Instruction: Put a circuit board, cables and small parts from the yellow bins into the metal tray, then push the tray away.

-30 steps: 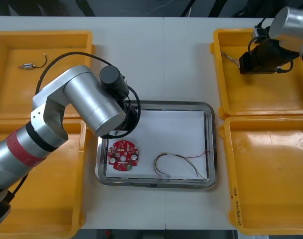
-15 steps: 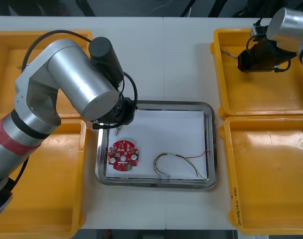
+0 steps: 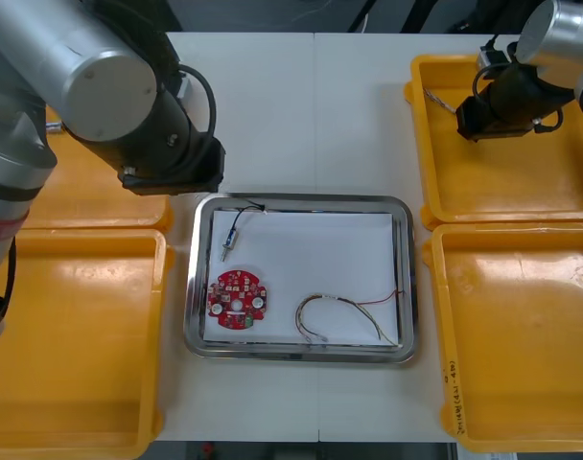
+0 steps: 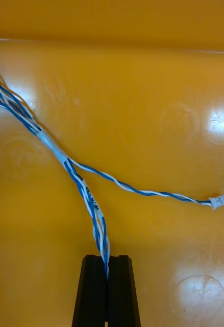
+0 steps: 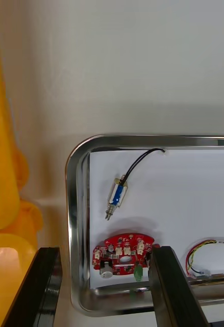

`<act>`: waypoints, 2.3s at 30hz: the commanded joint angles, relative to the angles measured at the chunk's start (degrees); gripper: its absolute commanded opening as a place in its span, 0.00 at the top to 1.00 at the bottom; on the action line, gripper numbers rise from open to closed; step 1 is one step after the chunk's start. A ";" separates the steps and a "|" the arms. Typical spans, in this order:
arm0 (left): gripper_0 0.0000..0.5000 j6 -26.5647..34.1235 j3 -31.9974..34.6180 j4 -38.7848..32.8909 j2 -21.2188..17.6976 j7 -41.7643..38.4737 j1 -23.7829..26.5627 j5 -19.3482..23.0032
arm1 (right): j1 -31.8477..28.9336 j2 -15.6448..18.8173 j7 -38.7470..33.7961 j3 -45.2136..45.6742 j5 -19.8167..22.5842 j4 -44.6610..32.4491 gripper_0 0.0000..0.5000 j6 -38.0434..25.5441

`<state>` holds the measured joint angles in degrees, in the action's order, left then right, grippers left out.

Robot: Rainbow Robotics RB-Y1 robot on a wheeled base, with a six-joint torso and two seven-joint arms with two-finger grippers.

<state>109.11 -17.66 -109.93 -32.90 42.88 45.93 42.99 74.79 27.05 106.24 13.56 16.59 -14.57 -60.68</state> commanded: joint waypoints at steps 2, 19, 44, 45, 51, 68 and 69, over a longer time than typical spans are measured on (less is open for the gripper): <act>0.00 0.89 3.24 -0.73 -6.03 8.01 2.58 2.80 | 1.94 2.48 2.13 0.68 -0.33 -2.92 1.00 -3.21; 0.00 0.89 13.79 17.55 -8.05 23.65 7.59 4.82 | -7.11 7.49 1.87 1.12 2.66 -20.76 1.00 -19.82; 0.00 -11.55 19.15 41.90 -10.95 43.34 10.84 -7.31 | -11.95 9.51 0.99 1.12 4.15 -25.33 1.00 -23.95; 0.00 -12.51 19.33 42.43 -10.95 43.60 10.84 -7.48 | -12.30 9.51 0.81 1.12 4.15 -25.94 1.00 -24.22; 0.00 -17.17 19.42 43.22 -10.95 44.04 10.84 -8.54 | -14.85 9.51 0.20 1.12 4.33 -30.87 1.00 -26.42; 0.00 -36.77 20.82 53.85 -10.95 55.38 10.75 -8.80 | -17.75 8.63 -1.74 2.17 4.50 -37.81 1.00 -31.86; 0.00 -37.30 20.91 54.20 -10.95 55.82 10.75 -8.89 | -18.01 8.46 -1.91 2.17 4.50 -38.34 1.00 -31.95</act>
<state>74.26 1.48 -56.67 -41.12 92.68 53.92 34.49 58.22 34.18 106.99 13.67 21.02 -48.60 -91.66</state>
